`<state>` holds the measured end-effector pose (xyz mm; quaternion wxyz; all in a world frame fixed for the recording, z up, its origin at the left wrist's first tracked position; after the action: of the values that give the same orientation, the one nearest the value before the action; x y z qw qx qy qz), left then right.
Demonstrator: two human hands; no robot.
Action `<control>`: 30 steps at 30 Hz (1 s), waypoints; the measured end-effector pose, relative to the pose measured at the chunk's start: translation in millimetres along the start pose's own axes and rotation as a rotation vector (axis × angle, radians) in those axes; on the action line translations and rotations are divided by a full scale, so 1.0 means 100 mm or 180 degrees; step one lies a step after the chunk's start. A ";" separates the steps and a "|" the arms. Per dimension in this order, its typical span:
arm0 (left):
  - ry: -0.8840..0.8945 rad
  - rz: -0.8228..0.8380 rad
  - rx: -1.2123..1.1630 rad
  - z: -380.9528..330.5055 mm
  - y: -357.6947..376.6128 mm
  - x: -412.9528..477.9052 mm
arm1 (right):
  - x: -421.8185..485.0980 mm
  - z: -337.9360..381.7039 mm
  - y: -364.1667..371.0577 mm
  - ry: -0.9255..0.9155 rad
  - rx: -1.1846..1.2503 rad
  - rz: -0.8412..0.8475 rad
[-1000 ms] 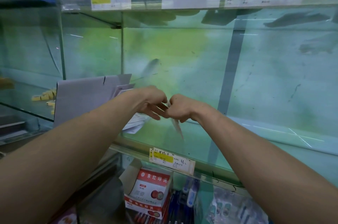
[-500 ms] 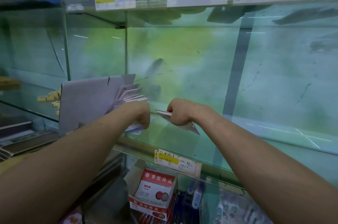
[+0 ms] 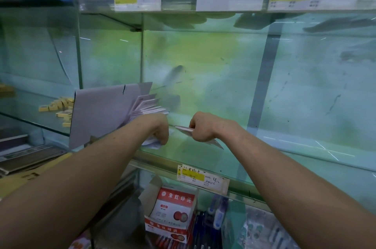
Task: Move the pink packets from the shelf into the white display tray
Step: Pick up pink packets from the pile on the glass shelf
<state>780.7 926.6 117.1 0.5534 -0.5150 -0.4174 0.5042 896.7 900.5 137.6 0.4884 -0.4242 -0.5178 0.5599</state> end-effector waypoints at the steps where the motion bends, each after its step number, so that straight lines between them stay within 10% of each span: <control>1: 0.0002 -0.0064 -0.0064 0.01 -0.01 -0.01 | -0.01 0.01 0.01 0.0015 -0.0023 0.0010; 11: 0.0292 -0.0842 -0.0936 0.12 -0.16 -0.10 | -0.20 0.03 -0.06 0.0251 -0.0238 -0.0331; 30: 0.0828 -0.2106 0.0433 -0.74 -0.63 -0.41 | -0.86 -0.43 -0.34 0.0689 -0.0817 -0.0885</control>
<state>855.4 877.3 173.3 0.7682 -0.3739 -0.4531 0.2547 956.8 821.9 163.9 0.5556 -0.4650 -0.5829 0.3678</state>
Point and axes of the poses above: each hand's wrist, its own x-axis towards the middle knuckle, its own y-axis out of the palm, z = x × y, the point moved 8 cm from there along x, towards the middle knuckle, and after that the axes turned 4 degrees about y, right-handed, at the moved point
